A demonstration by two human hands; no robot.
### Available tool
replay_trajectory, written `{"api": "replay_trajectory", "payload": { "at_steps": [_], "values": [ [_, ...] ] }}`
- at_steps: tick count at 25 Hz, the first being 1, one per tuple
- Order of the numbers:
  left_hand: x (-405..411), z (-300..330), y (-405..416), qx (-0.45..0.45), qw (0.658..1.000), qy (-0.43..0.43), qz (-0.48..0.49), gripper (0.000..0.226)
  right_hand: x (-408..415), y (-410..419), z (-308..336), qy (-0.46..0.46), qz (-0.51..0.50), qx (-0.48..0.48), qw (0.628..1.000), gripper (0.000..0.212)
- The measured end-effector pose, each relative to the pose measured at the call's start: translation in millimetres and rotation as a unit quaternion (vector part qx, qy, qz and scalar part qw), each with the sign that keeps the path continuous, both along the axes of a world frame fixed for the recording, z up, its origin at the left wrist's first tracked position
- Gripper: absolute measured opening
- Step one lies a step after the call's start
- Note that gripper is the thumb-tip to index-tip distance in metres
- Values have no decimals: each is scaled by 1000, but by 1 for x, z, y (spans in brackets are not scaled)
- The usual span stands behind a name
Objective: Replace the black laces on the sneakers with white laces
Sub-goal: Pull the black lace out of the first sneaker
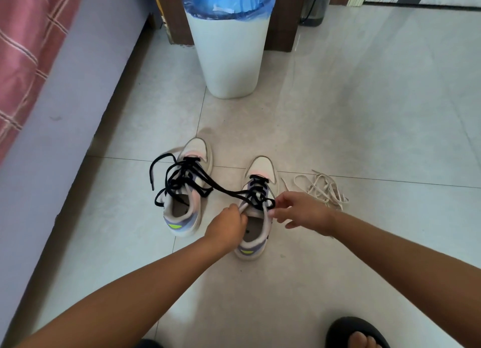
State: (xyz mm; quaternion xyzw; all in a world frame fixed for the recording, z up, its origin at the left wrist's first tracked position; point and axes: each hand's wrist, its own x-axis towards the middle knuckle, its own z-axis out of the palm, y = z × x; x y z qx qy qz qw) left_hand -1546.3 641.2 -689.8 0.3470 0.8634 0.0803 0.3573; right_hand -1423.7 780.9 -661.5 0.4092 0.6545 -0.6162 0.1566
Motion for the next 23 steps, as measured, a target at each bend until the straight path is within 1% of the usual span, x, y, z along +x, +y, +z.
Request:
{"api": "replay_trajectory", "payload": {
  "at_steps": [1,3,4,5,6,7,8,9,10,11,12,13,14,15,16,17,18,19,20,21,22,23],
  "values": [
    [2,0,3,-5,1000,1,1,27,1,-3,-3,18,-15,4,1000,22],
    [4,1,7,-17,1000,7,-2,27,-1,-10,-9,44,-47,40,997,14],
    [6,2,8,-25,1000,13,-7,27,-3,-11,-11,53,-53,70,995,16],
    [8,3,8,-35,999,20,-12,27,-5,-10,-12,62,-48,113,991,18],
    [11,5,8,-47,998,25,-18,26,-7,-6,-12,64,-23,187,980,17],
    [15,6,8,-62,997,31,-26,25,-10,0,-12,72,11,285,956,14],
    [18,7,7,-77,996,36,-37,25,-13,10,-10,84,56,420,902,9],
    [21,7,6,-88,994,40,-47,26,-18,23,-9,97,104,560,816,5],
    [23,8,6,-93,994,40,-50,26,-20,35,-7,109,148,652,735,4],
    [24,8,6,-97,993,39,-50,27,-21,43,-7,92,181,711,673,9],
    [24,8,7,-100,993,37,-51,28,-23,45,-5,47,189,666,720,12],
    [24,8,8,-105,993,35,-52,28,-24,42,-2,-12,148,566,811,17],
    [24,7,8,-103,993,31,-45,28,-24,35,2,-81,84,390,913,27],
    [23,6,8,-99,994,24,-35,27,-22,26,3,-128,39,198,971,35],
    [24,6,8,-96,995,20,-27,27,-19,18,2,-130,9,71,989,36],
    [24,7,8,-96,995,21,-29,26,-18,11,-1,-101,-4,15,995,33],
    [24,8,7,-98,994,26,-38,26,-17,6,-4,-50,-15,20,998,28],
    [23,9,7,-100,993,31,-48,26,-18,7,-5,-5,-20,93,995,25],
    [23,8,6,-101,993,33,-54,26,-19,13,-6,14,-27,201,979,24],
    [23,8,6,-101,993,32,-54,26,-21,22,-4,7,-42,287,957,23],
    [23,9,5,-98,994,28,-47,25,-21,33,0,-6,-51,319,946,22],
    [23,9,5,-99,994,25,-39,25,-20,41,2,-15,-43,299,953,23]
  ]
}}
